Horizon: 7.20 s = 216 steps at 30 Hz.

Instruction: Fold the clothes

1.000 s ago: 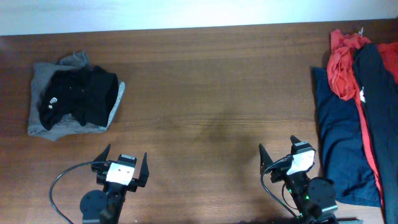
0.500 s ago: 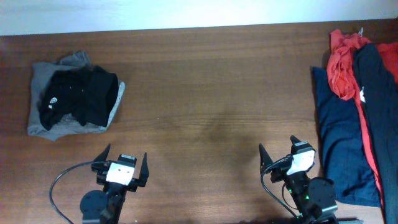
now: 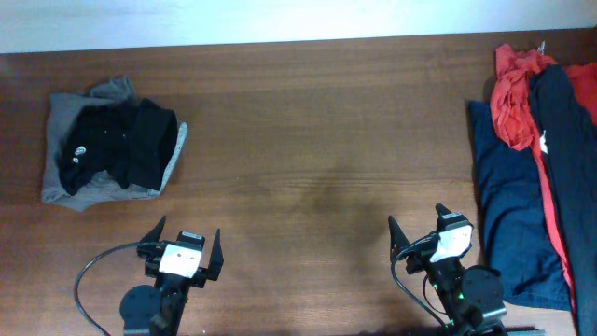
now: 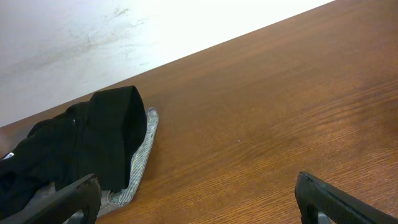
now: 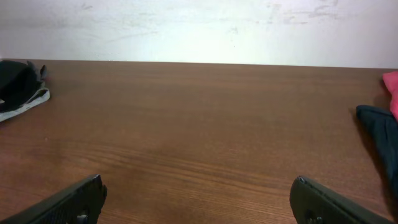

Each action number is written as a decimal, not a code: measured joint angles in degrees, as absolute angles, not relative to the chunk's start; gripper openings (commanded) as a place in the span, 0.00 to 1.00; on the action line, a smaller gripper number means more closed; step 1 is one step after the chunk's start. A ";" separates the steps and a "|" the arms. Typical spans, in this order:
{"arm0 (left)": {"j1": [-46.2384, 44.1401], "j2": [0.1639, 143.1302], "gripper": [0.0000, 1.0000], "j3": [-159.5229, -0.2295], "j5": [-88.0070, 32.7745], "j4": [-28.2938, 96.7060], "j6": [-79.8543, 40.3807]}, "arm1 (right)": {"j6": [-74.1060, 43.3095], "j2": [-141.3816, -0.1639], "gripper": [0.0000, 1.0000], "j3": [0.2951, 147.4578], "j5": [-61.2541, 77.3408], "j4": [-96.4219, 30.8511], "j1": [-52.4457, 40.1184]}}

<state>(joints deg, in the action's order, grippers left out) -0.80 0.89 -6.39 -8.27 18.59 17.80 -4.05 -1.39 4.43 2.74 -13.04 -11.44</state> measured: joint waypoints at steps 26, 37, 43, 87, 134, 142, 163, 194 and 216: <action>-0.91 0.80 0.99 -5.96 -26.68 4.89 14.26 | -4.56 -1.41 0.99 3.95 14.22 -0.95 -11.44; -0.91 21.39 0.99 -27.81 -26.04 12.78 3.18 | -6.31 -25.19 0.99 28.60 14.02 -10.87 -11.44; -0.95 51.64 0.99 -58.96 -25.10 36.75 2.98 | -6.00 -56.07 0.99 52.95 13.85 -31.55 -11.44; -0.97 78.67 0.89 -78.35 -28.34 51.59 3.44 | -14.04 -131.33 0.04 98.85 8.64 -22.26 44.12; -3.07 72.71 0.80 -88.09 -19.75 56.29 3.86 | -18.55 -107.39 0.56 101.16 15.99 -56.14 -9.19; -15.77 103.79 0.67 -88.29 -20.14 45.56 5.15 | -18.79 -107.28 0.58 101.19 15.20 -67.70 6.61; -9.82 119.98 0.01 -92.12 -0.27 63.79 -5.56 | -15.81 -107.28 0.61 101.19 13.28 -68.97 7.35; -14.20 128.20 0.43 -93.32 -8.84 28.36 11.81 | -13.50 -113.99 0.64 101.14 11.84 -69.19 2.68; 3.77 133.62 0.00 -105.14 1.02 25.63 -7.20 | -9.23 -113.97 0.74 96.18 11.84 -62.04 2.68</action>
<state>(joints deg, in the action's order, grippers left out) 3.77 133.62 -105.14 1.02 25.63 -7.20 -9.23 -113.97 96.18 11.84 -62.04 2.68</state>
